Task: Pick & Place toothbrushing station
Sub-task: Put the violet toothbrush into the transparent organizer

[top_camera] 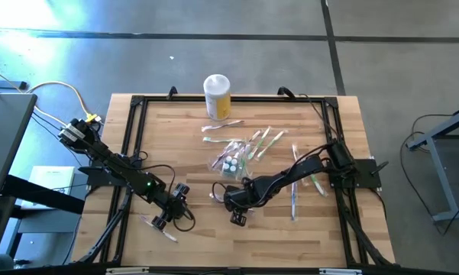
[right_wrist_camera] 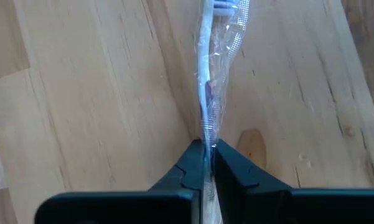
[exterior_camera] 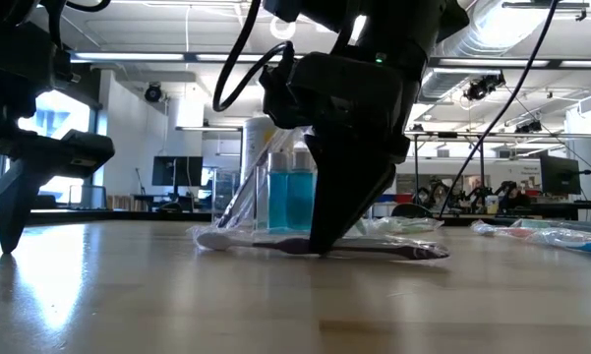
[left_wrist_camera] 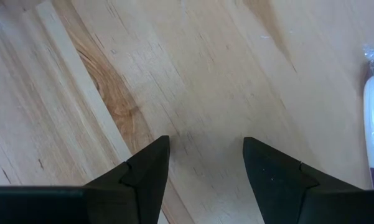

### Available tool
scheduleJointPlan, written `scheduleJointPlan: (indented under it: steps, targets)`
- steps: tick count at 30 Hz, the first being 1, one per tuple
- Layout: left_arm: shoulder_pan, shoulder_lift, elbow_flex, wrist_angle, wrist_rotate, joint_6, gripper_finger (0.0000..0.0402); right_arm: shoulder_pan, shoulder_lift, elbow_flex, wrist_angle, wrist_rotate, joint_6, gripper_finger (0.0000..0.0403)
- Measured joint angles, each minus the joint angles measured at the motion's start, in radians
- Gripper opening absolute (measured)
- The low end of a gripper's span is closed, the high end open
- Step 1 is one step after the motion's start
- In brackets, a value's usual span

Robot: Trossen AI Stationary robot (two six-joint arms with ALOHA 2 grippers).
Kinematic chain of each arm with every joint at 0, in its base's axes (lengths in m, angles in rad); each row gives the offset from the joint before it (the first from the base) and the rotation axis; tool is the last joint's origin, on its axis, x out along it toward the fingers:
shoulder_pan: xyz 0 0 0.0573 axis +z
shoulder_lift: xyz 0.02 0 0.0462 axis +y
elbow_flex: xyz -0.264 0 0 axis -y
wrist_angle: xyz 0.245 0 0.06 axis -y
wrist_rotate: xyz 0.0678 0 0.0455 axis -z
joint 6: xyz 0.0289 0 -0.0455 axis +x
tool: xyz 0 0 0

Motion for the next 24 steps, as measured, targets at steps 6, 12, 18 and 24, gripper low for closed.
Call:
scheduleJointPlan:
  steps: [6, 12, 18, 24]
  targets:
    - [0.000, 0.000, 0.000, 0.000, 0.000, 0.000, 0.0197, 0.003, -0.033, -0.005, -0.082, 0.028, -0.001, 0.0010]
    - [0.000, 0.000, 0.000, -0.001, 0.000, 0.000, 0.0197, 0.034, -0.126, -0.004, -0.106, 0.064, 0.002, 0.0008]
    - [0.000, 0.000, 0.001, -0.004, 0.000, -0.003, 0.0197, 0.128, -0.255, -0.003, -0.148, 0.296, 0.023, 0.0007]
    - [0.000, 0.000, 0.002, -0.004, -0.001, 0.008, 0.0197, 0.273, -0.310, -0.013, -0.190, 0.879, 0.028, 0.0008]
